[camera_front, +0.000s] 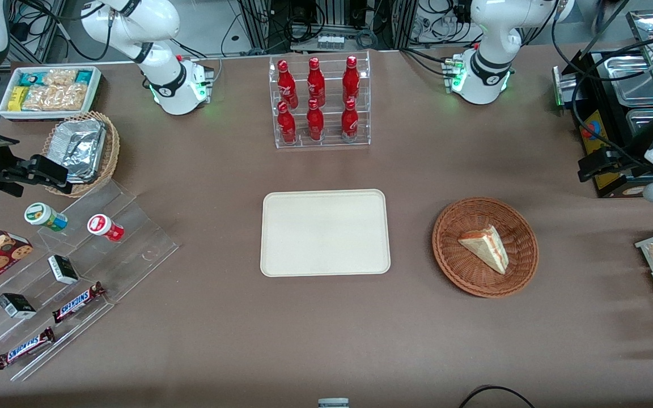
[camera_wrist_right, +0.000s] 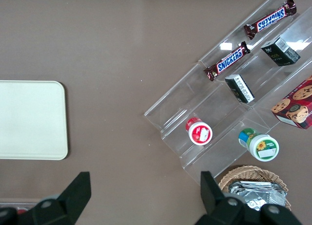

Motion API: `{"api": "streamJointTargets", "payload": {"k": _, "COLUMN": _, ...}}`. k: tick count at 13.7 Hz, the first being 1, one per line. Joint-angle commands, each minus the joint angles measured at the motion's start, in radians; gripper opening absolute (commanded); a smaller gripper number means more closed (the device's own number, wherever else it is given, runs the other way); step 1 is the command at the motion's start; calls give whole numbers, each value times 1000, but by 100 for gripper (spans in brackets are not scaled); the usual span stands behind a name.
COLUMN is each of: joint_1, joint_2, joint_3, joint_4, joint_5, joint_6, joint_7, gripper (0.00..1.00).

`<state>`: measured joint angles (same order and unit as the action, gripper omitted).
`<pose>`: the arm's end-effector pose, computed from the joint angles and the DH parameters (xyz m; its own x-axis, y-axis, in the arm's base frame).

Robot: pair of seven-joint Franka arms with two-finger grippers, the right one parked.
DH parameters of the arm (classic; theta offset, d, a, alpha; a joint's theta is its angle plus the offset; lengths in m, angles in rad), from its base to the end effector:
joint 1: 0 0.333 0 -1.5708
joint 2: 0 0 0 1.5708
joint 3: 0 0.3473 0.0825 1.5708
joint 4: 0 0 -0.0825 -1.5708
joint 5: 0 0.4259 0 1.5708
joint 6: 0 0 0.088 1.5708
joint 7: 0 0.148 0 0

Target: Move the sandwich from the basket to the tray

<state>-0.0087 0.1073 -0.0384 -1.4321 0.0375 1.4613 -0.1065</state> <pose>0.6181 -0.0220 0.6110 0.9952 0.0634 -0.0739 0.0605 -0.9973 -0.0415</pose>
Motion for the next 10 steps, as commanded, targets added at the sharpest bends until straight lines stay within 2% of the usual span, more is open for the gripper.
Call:
{"api": "streamJointTargets", "payload": {"k": 1, "joint_1": -5, "joint_2": 0, "joint_3": 2, "joint_4": 13, "joint_5": 2, "joint_6": 1, "joint_7": -1, "gripper": 100}}
{"api": "streamJointTargets", "payload": {"k": 7, "joint_1": 4, "joint_2": 54, "joint_3": 3, "joint_4": -16, "joint_5": -1, "joint_6": -6, "joint_7": -21, "gripper": 100}}
{"api": "streamJointTargets", "payload": {"k": 10, "joint_1": -2, "joint_2": 84, "joint_3": 3, "joint_4": -94, "joint_5": -5, "joint_6": 64, "joint_7": -163, "gripper": 100}}
